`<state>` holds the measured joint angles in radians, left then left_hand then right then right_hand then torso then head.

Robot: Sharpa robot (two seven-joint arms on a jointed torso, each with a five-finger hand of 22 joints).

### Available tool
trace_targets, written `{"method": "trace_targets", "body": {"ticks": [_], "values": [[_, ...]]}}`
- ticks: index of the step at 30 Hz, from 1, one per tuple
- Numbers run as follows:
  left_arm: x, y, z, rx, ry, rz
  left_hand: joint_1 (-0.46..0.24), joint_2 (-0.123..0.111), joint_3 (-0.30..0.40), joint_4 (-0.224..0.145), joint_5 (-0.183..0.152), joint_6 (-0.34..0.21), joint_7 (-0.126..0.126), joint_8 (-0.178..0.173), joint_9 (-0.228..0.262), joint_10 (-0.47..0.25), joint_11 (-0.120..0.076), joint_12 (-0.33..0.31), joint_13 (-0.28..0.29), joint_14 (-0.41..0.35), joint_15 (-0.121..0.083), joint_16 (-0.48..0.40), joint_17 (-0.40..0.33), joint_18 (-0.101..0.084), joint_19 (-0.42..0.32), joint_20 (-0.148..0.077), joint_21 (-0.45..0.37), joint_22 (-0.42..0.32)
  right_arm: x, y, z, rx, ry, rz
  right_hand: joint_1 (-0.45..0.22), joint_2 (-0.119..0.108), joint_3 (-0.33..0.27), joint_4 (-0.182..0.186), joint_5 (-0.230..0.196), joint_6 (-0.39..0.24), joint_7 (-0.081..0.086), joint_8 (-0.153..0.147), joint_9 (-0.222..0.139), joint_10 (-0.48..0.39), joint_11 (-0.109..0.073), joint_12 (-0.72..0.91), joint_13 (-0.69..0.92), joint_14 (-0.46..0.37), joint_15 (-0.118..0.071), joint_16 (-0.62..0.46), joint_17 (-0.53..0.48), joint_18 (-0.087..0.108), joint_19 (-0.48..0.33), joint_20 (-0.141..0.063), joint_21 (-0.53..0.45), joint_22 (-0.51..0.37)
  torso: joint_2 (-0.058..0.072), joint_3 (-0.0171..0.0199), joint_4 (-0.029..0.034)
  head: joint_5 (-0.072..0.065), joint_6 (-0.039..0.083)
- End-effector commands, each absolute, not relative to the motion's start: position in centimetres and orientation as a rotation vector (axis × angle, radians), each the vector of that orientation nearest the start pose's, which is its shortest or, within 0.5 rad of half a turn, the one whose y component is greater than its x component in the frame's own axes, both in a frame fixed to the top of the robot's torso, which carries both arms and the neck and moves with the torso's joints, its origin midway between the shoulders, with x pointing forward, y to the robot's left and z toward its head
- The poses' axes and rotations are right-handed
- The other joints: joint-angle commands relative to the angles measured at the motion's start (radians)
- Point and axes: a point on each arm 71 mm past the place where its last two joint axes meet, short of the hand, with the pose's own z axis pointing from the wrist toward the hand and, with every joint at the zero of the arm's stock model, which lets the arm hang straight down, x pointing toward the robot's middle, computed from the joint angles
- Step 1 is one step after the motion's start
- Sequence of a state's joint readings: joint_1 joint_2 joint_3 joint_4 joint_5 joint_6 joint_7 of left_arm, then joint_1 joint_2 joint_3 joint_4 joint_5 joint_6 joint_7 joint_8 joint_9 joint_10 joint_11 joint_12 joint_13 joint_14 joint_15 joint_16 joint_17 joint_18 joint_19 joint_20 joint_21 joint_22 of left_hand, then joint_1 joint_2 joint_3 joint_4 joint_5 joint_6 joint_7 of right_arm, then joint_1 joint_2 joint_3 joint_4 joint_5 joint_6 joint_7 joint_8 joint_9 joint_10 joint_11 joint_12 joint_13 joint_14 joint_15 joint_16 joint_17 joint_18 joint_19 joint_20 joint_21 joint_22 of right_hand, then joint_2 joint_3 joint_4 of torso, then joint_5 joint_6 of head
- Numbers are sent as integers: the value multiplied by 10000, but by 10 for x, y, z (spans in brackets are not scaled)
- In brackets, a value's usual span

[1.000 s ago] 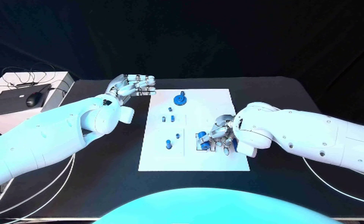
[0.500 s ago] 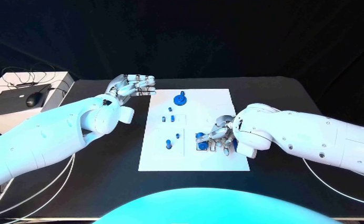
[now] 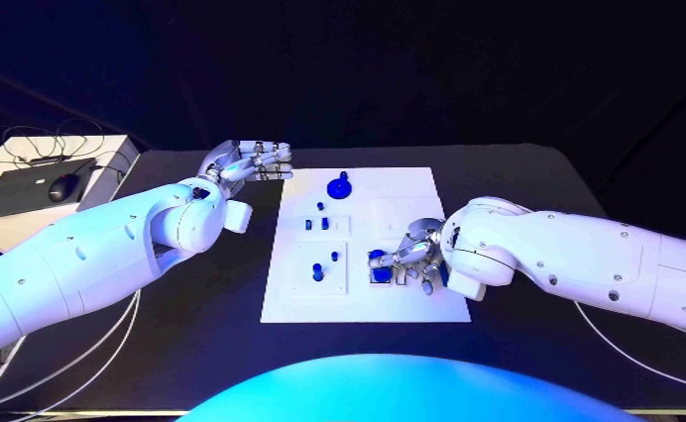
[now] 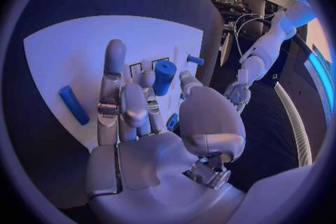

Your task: Assemble the parts on the task board

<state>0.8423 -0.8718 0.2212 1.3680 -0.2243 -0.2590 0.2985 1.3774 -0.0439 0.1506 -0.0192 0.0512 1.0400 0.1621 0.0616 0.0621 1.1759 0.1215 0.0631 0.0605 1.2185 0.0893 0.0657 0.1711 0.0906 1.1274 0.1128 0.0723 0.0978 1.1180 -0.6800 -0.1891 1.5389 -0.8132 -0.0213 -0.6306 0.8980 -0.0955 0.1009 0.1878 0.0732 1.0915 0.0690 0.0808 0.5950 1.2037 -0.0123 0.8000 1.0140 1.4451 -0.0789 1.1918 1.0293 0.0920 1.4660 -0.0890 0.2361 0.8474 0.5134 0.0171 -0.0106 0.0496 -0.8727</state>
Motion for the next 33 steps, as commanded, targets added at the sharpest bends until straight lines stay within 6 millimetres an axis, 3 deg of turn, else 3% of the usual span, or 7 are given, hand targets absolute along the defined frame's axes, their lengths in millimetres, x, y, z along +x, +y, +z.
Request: {"method": "trace_targets", "body": {"ticks": [1, 23, 25, 28, 29, 33], "values": [[471, 277, -275, -12292, 14878, -13379, -5, 108, 31, 17, -6, -13, 13, 19, 4, -48, -27, -20, 0, -18, -1, -8, 16, -76, 74, 6, 34, -11, 409, -143, -312, 4013, 25879, 4757, 67, -34, 5, 1, -29, 13, 25, 13, 33, 1, -12, 23, 12, 41, 13, -33, 19, 69, 220, -5, -33, 19, -2, 6, 0, 20, 1], [471, 278, -275, -12302, 14880, -13341, 16, 111, 51, 21, -6, -11, 13, 18, 3, -50, -29, -20, 0, -20, -2, -9, 15, -72, 76, 5, 36, -31, 404, -156, -299, 2977, 24644, 5766, 636, 318, -372, -1004, 619, 45, -78, 392, 356, 137, -83, 145, 137, 62, -39, 88, 178, 48, 251, -54, 8, 167, 2, 5, 6, 16, 1], [471, 278, -275, -12302, 14881, -13339, 16, 111, 51, 21, -6, -11, 13, 18, 3, -50, -29, -20, 0, -20, -2, -9, 15, -72, 76, 5, 36, -31, 404, -157, -298, 2905, 24606, 5871, 816, 418, -412, -1258, 713, 53, -84, 425, 375, 151, -88, 155, 147, 64, -45, 95, 188, 46, 257, -60, 11, 182, 6, 5, 6, 14, 1], [471, 278, -275, -12301, 14880, -13335, 16, 111, 51, 21, -6, -11, 13, 18, 3, -50, -29, -20, 0, -20, -2, -9, 15, -72, 76, 5, 36, -31, 403, -159, -297, 2663, 24482, 6065, 1604, 390, -374, -1929, 1514, 191, -125, 565, 469, 212, -123, 236, 203, 67, -74, 101, 196, 41, 266, -73, 11, 190, 6, 4, 4, 33, 1], [471, 279, -275, -12302, 14880, -13333, 16, 111, 51, 21, -6, -11, 13, 18, 3, -50, -29, -20, 0, -20, -2, -9, 15, -72, 76, 5, 36, -31, 403, -159, -297, 2599, 24441, 6109, 1753, 405, -380, -2052, 1580, 226, -146, 625, 514, 234, -140, 260, 218, 62, -86, 92, 187, 38, 268, -80, 14, 193, 7, 6, 4, 35, 1], [471, 279, -275, -12300, 14877, -13330, 16, 111, 51, 21, -6, -11, 13, 18, 3, -50, -29, -20, 0, -20, -2, -9, 15, -72, 76, 5, 36, -31, 403, -159, -294, 2282, 24104, 6335, 2544, 542, -484, -2637, 2427, 347, -372, 1093, 899, 385, -287, 380, 307, 77, -192, 106, 211, -29, 283, -165, 33, 224, -9, 2, -5, 56, 1]]}}
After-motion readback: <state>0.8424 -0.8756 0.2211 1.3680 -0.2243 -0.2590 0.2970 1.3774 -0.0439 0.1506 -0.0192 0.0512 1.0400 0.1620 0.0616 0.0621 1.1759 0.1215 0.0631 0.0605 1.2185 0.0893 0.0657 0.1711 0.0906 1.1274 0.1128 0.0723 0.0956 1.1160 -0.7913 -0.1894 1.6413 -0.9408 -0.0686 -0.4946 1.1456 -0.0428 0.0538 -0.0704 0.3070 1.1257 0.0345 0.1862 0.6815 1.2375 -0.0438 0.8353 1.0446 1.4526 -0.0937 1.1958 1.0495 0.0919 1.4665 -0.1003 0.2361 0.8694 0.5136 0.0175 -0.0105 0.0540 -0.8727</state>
